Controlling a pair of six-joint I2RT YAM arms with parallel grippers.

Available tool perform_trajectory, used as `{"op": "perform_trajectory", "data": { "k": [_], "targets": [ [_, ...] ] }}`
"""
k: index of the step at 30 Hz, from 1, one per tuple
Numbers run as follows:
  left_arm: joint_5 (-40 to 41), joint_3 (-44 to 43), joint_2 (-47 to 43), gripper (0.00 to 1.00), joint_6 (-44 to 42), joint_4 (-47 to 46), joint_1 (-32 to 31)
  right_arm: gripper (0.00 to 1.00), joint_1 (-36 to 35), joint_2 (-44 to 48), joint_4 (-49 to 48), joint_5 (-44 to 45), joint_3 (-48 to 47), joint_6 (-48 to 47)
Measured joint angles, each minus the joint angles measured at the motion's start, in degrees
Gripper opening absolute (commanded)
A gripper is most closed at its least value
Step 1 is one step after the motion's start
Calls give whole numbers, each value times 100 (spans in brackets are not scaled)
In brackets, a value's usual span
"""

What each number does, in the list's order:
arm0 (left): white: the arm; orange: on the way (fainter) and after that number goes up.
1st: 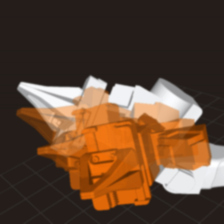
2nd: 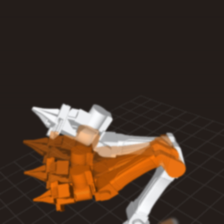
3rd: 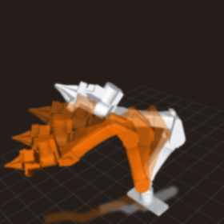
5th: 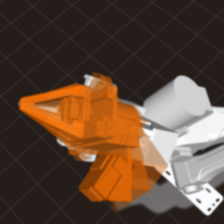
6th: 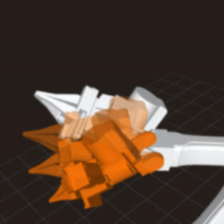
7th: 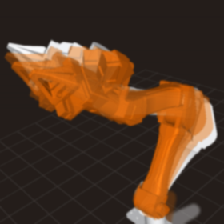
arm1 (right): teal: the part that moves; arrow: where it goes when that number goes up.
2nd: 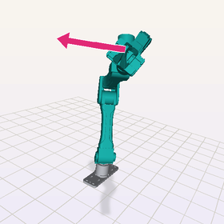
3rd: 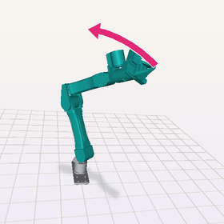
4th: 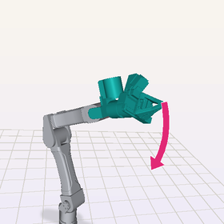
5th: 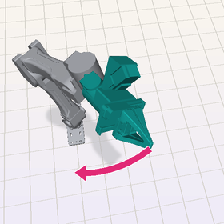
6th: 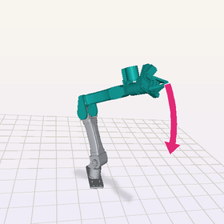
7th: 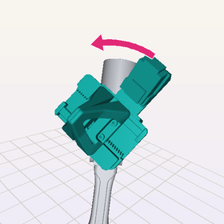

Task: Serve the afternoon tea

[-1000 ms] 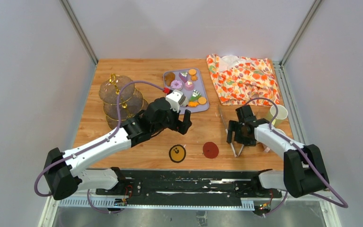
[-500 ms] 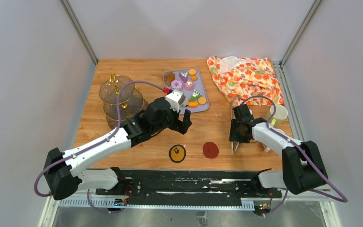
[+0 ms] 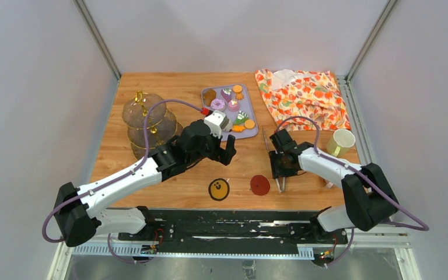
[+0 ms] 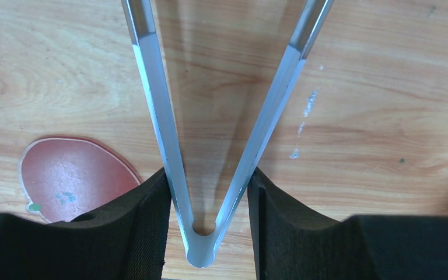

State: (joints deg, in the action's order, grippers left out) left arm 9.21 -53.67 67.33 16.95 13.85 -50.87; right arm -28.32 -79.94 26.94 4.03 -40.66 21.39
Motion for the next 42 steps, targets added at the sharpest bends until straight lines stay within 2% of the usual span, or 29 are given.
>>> {"op": "perform_trajectory", "data": {
  "k": [9, 10, 11, 13, 16, 21, 28, 42],
  "targets": [
    [33, 0, -4, 98, -2, 2, 0, 1, -203, -358, 264, 15, -363, -337],
    [44, 0, -11, 98, -2, 4, 0, 4, -203, -358, 267, 22, -365, -343],
    [48, 2, -24, 98, -2, 2, 0, 10, -208, -356, 275, 31, -365, -345],
    [50, 2, -42, 98, -2, 2, 0, 31, -223, -352, 286, 55, -365, -348],
    [50, 2, -44, 98, -2, 2, 0, 56, -267, -328, 293, 129, -350, -341],
    [48, 2, -44, 98, -2, 2, 0, 76, -284, -166, 267, 216, -212, -214],
    [48, 2, -44, 98, -2, 4, 0, 81, -326, 50, -4, 317, 17, 205],
    [39, 0, -44, 98, -4, 9, 0, 82, -332, 170, -999, 1021, 378, 1104]
  ]
}}
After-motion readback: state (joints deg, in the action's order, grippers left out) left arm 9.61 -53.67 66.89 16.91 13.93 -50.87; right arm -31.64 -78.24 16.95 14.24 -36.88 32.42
